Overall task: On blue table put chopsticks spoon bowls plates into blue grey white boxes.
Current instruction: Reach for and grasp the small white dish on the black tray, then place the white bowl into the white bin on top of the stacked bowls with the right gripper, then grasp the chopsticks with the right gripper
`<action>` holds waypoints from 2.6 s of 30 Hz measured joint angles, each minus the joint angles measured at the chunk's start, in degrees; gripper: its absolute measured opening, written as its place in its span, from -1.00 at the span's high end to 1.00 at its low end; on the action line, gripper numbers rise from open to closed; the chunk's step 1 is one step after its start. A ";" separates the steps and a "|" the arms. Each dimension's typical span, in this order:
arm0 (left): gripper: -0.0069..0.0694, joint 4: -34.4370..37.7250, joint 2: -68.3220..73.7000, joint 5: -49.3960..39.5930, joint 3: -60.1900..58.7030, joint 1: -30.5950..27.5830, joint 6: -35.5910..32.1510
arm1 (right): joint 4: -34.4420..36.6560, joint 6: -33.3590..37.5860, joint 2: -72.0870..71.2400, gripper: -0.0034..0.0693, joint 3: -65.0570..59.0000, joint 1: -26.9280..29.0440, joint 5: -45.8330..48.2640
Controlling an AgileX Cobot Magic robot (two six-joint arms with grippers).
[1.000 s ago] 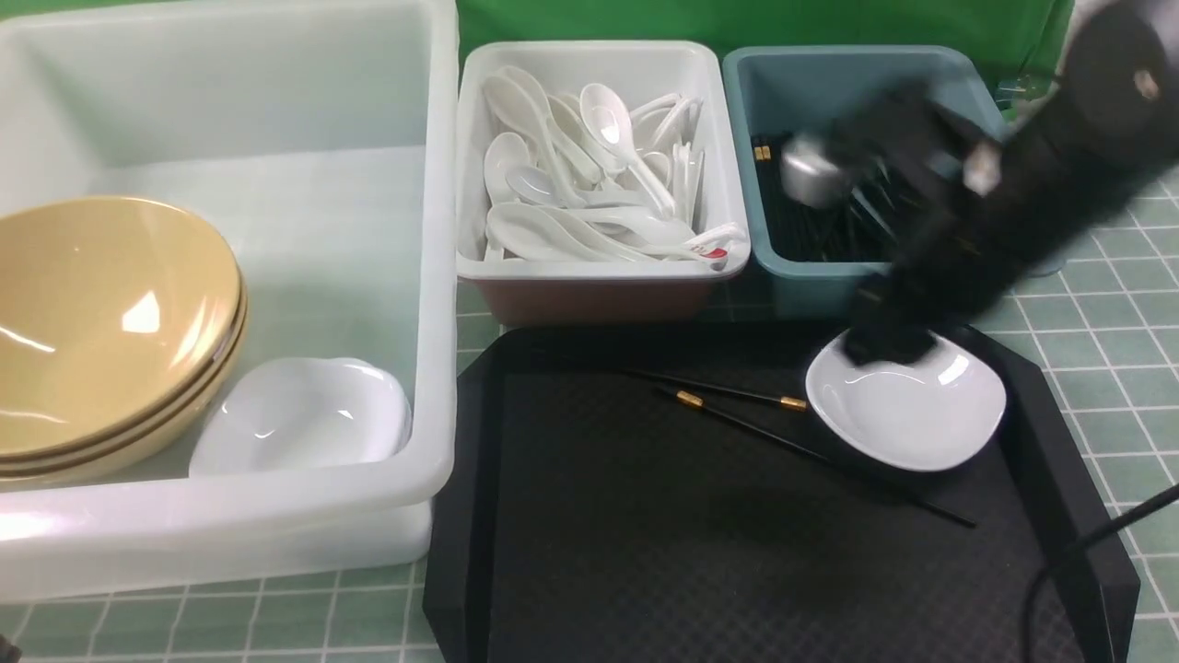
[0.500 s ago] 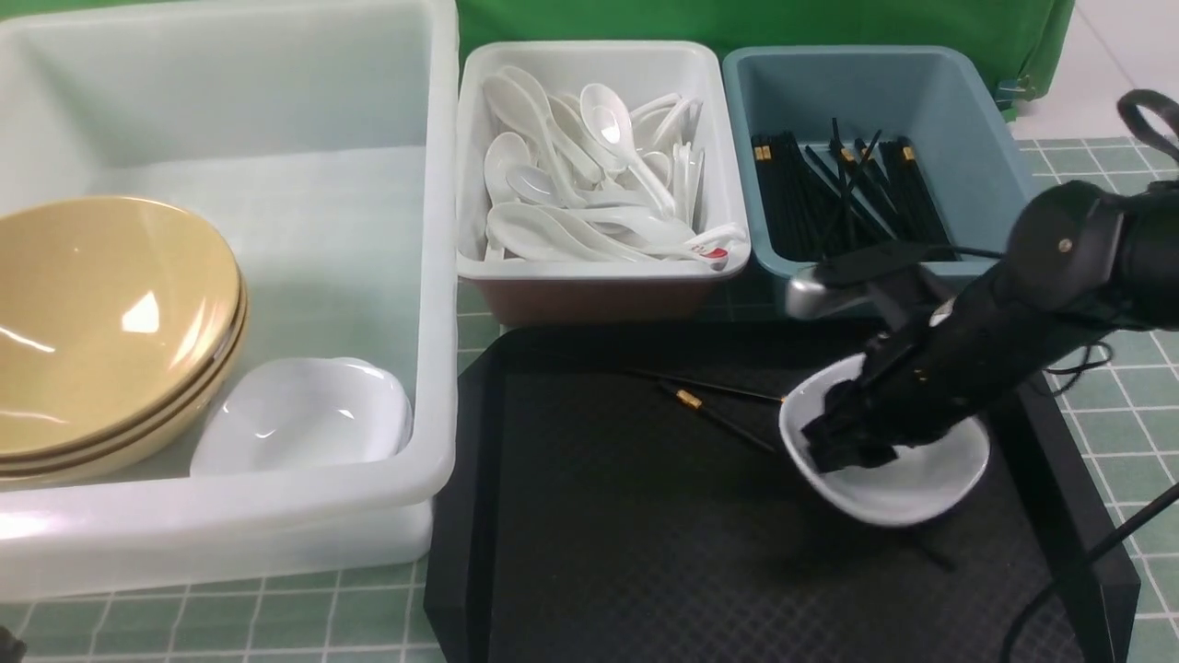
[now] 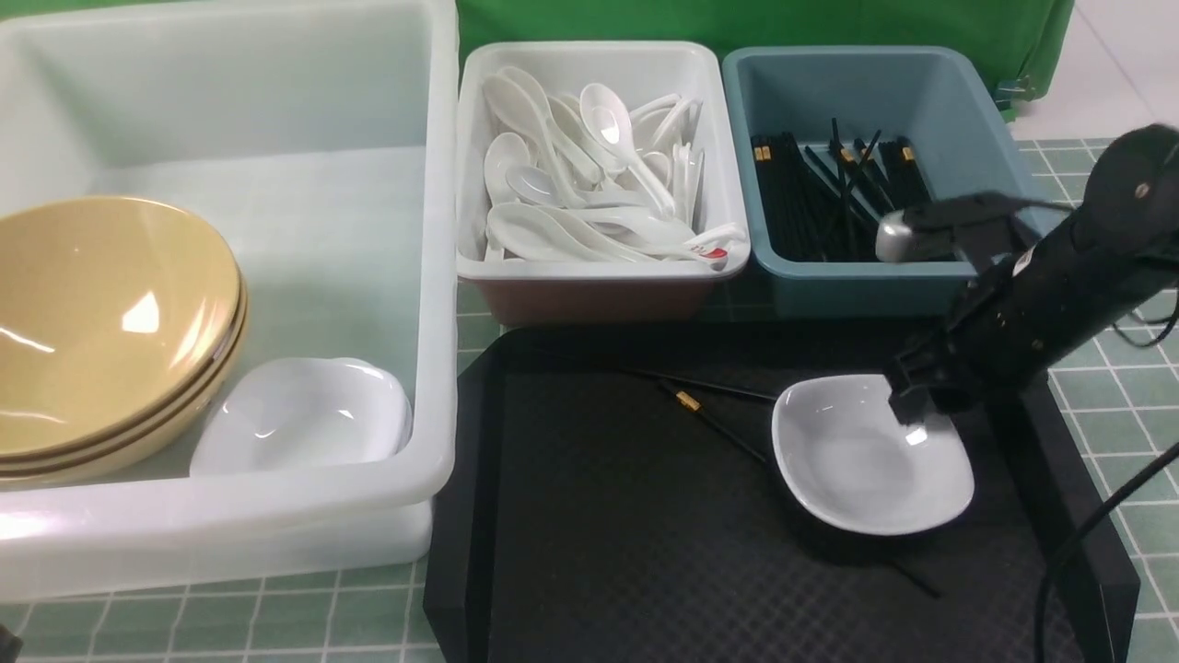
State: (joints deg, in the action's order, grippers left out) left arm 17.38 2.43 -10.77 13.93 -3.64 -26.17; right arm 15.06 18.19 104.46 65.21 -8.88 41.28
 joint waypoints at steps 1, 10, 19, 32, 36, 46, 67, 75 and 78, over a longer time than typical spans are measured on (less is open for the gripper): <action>0.81 0.00 0.00 0.00 0.00 0.00 0.00 | 1.02 0.73 1.71 -0.19 0.00 -0.21 0.93; 0.81 -0.05 0.00 0.07 0.00 0.00 0.00 | 4.42 4.53 -5.16 0.69 3.80 -1.23 11.09; 0.81 -0.05 0.00 0.07 0.00 0.00 0.00 | 21.14 12.34 -15.88 0.72 18.80 -15.18 4.27; 0.81 0.01 0.00 0.02 0.00 0.00 0.00 | 34.00 40.57 5.51 0.47 19.67 -42.14 -37.69; 0.81 0.01 0.00 0.02 0.00 0.00 0.00 | 34.14 40.58 6.00 0.01 19.61 -41.81 -37.90; 0.81 0.01 0.00 0.02 0.00 0.00 0.28 | 5.50 8.44 -7.36 -0.36 19.64 -31.00 4.92; 0.81 0.01 0.00 0.45 -0.07 0.00 0.17 | -10.67 -7.36 6.77 0.45 7.12 -31.26 -3.70; 0.81 0.01 0.00 0.45 -0.18 0.00 0.17 | -10.76 -2.47 4.36 0.73 8.73 -31.26 5.51; 0.81 0.01 0.00 0.45 -0.18 0.00 0.17 | -14.58 -1.86 -2.94 0.74 9.10 -31.12 6.72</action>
State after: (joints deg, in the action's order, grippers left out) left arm 17.38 2.43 -10.32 13.76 -3.64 -26.00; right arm 0.48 16.33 101.52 74.30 -40.01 48.00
